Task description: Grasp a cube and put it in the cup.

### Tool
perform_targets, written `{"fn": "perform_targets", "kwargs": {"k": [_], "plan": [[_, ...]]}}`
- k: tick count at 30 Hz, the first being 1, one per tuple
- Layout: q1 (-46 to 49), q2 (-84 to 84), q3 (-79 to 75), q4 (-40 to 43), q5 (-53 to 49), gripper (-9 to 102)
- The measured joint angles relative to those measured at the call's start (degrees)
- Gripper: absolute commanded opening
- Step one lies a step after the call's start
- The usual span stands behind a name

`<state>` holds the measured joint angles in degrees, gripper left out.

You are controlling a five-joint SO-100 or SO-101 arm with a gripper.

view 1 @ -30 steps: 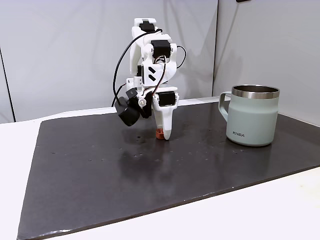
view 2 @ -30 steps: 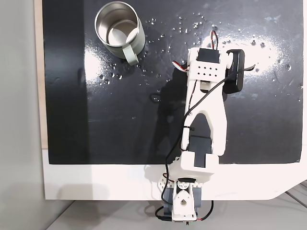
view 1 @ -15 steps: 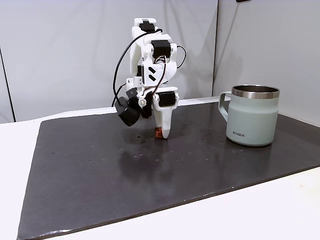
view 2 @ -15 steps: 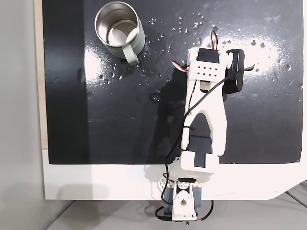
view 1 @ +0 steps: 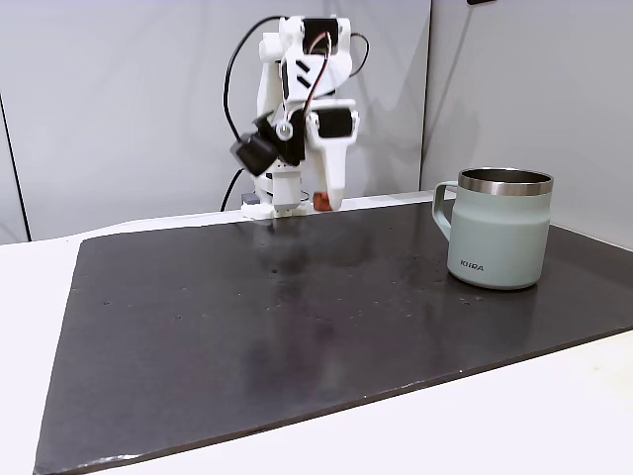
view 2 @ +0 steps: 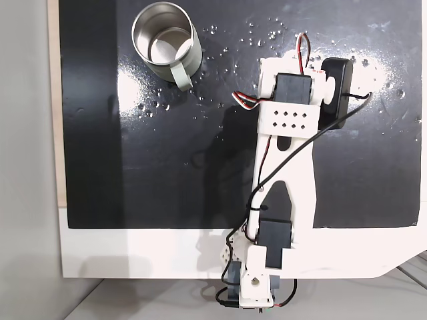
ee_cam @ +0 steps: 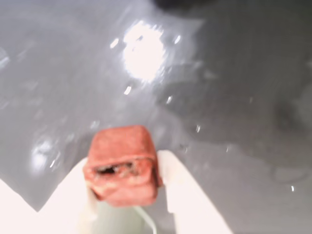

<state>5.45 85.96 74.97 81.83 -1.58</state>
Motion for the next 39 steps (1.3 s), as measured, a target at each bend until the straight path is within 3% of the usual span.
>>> {"fn": "perform_targets", "kwargs": {"k": [11, 22, 32, 39], "plan": [[-2.37, 6.59, -14.24, 12.13, 1.41, 4], [-4.13, 7.91, -18.46, 14.06, 2.64, 4], [-12.57, -6.86, -42.01, 20.39, 7.21, 4], [-19.69, -14.06, -50.54, 20.83, 10.37, 4]]}}
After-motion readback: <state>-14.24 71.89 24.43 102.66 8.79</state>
